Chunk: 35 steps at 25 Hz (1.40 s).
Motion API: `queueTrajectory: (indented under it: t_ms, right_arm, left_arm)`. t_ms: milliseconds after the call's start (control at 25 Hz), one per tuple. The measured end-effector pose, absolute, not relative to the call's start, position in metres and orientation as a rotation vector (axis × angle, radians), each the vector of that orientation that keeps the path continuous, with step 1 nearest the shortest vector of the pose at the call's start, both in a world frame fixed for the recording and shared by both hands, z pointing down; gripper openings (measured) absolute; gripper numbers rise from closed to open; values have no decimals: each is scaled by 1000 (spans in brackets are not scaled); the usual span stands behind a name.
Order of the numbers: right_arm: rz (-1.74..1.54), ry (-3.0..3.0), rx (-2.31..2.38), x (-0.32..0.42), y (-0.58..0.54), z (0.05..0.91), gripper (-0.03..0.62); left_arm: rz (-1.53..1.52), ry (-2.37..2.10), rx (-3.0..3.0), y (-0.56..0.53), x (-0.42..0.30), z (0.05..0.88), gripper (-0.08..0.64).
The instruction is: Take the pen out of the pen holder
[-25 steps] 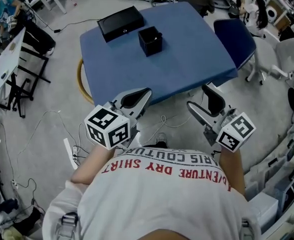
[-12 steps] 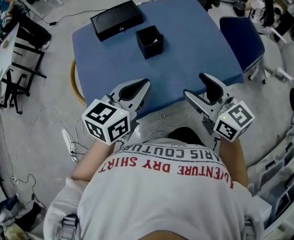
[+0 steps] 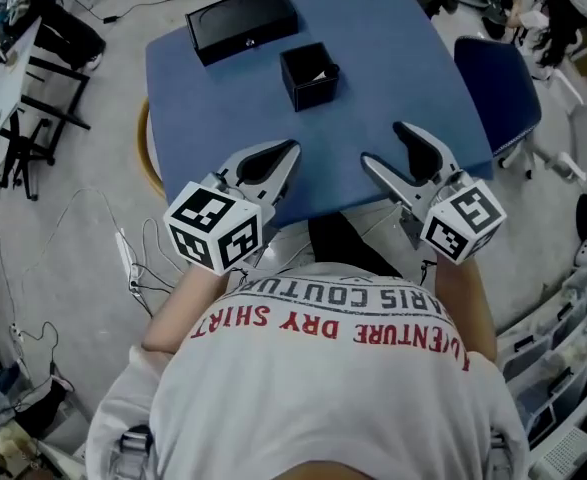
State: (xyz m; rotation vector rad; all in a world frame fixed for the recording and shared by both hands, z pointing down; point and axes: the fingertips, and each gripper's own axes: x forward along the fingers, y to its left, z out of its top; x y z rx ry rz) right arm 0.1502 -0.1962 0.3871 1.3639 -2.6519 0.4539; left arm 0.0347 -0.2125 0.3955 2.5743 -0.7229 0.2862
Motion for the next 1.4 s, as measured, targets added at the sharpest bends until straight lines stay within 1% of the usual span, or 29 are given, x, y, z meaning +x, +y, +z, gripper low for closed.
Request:
queueTrajectory:
  t_ms: [400, 840, 920, 960, 1040, 1120, 1200, 1400]
  right_arm:
    - [509, -2693, 1186, 156, -263, 405, 311]
    - [491, -2680, 1004, 140, -325, 431, 308]
    - [480, -2665, 982, 136, -332, 437, 299]
    - [470, -2655, 975, 134, -335, 440, 287]
    - [440, -2633, 969, 131, -341, 446, 242]
    - [402, -2615, 963, 128, -344, 451, 230]
    - [369, -2603, 959, 126, -345, 455, 199]
    - [332, -2587, 949, 122, -350, 460, 155]
  left_arm:
    - [307, -856, 2500, -263, 44, 404, 32]
    - [307, -1011, 2388, -302, 28, 416, 32]
    - [302, -1029, 2375, -306, 24, 417, 32]
    - [303, -1036, 2369, -308, 23, 418, 32]
    - [306, -1048, 2356, -310, 20, 421, 32]
    - [303, -1063, 2340, -311, 17, 424, 32]
    - [297, -1076, 2328, -312, 13, 426, 32]
    - [298, -1103, 2307, -317, 6, 429, 32]
